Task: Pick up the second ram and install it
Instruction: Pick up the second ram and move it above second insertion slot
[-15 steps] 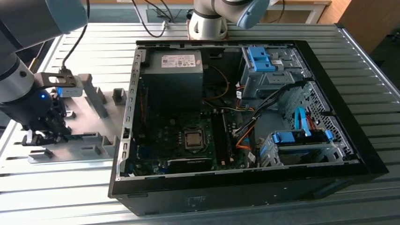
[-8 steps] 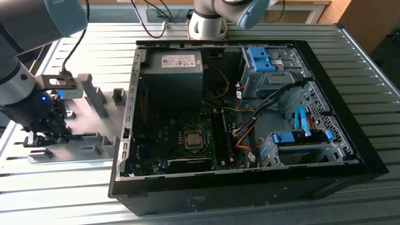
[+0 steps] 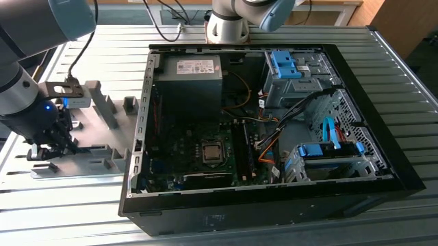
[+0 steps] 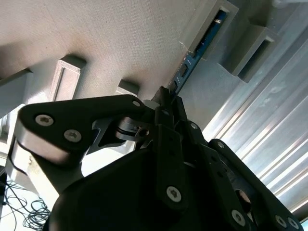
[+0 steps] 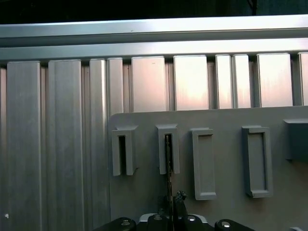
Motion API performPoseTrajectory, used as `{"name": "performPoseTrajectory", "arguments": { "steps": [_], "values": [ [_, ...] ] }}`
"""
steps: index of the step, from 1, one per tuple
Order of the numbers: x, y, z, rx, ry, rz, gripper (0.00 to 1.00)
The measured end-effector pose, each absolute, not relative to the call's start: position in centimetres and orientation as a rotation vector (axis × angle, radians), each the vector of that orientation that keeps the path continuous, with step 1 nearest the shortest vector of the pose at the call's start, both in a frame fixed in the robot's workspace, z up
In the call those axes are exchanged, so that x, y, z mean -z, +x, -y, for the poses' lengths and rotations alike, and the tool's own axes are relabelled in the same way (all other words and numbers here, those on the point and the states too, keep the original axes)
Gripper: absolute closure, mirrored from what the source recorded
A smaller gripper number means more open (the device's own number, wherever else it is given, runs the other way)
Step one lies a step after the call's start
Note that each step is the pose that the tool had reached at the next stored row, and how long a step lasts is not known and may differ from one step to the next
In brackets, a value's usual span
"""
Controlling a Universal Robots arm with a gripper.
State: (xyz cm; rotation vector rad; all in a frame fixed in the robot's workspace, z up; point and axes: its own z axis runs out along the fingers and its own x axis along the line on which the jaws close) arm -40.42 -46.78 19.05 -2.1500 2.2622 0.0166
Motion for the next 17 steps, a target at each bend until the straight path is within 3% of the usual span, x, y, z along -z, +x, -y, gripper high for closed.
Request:
{"name": "performPoseTrajectory", "arguments": {
  "steps": [4, 17],
  "values": [
    [-19.05, -40.42, 46.78, -0.017, -2.15, -2.262, 0.86],
    [-19.03, -40.42, 46.79, -0.017, -2.207, -2.207, 0.86]
  ]
}}
